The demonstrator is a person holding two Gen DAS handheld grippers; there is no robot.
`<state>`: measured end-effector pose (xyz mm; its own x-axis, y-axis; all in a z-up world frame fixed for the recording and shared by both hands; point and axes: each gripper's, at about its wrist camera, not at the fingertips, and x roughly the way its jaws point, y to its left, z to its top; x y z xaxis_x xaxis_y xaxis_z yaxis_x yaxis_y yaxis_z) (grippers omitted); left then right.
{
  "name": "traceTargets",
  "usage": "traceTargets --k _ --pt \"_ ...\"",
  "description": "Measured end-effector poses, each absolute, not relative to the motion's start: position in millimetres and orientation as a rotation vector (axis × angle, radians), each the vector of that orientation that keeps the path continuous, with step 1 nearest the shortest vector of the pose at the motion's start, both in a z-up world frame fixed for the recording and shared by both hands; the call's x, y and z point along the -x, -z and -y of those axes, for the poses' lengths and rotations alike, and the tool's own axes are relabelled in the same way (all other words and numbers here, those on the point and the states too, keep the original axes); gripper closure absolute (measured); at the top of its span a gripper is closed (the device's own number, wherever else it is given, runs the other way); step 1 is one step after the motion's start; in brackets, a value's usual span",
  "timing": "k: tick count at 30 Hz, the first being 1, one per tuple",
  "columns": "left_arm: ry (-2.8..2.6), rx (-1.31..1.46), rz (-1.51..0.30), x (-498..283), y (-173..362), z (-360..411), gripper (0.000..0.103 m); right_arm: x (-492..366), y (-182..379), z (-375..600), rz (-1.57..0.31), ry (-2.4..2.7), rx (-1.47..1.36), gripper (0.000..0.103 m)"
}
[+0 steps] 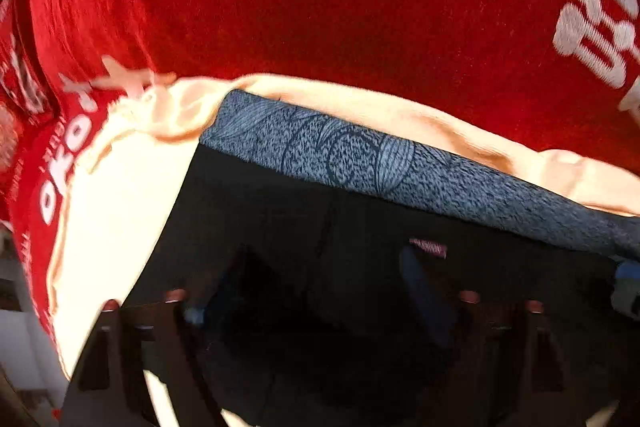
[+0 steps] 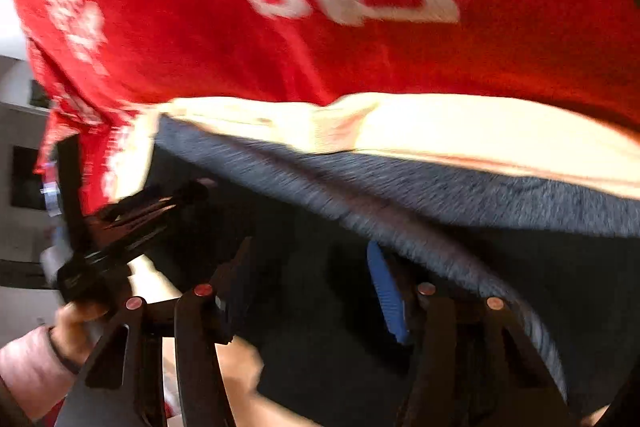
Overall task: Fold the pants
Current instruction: 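Lift the waistband with both grippers and fold it over toward the hems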
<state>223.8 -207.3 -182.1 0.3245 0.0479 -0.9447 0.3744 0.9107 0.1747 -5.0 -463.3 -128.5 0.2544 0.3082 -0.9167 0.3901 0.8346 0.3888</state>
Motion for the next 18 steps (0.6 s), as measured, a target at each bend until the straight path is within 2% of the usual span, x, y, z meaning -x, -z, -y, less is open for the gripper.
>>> traceTargets --k 2,6,7,11,18 --pt "0.212 -0.421 -1.214 -222.3 185.2 210.9 0.015 4.8 136.6 472.0 -1.339 0.085 -0.633 0.054" --pt "0.214 -0.440 -1.249 -216.6 177.3 213.6 0.015 19.7 118.8 489.6 -1.258 0.127 -0.707 0.053" --pt "0.216 -0.448 -1.254 -210.9 174.1 216.1 0.015 26.9 111.1 493.2 -1.240 0.131 -0.719 0.052" --pt "0.245 -0.482 -1.246 -182.3 153.6 222.5 0.015 63.1 88.9 506.2 -1.195 0.159 -0.785 0.037" --pt "0.341 -0.511 -1.278 -130.1 133.6 229.8 0.015 148.0 51.4 519.8 -1.125 0.214 -0.888 0.036"
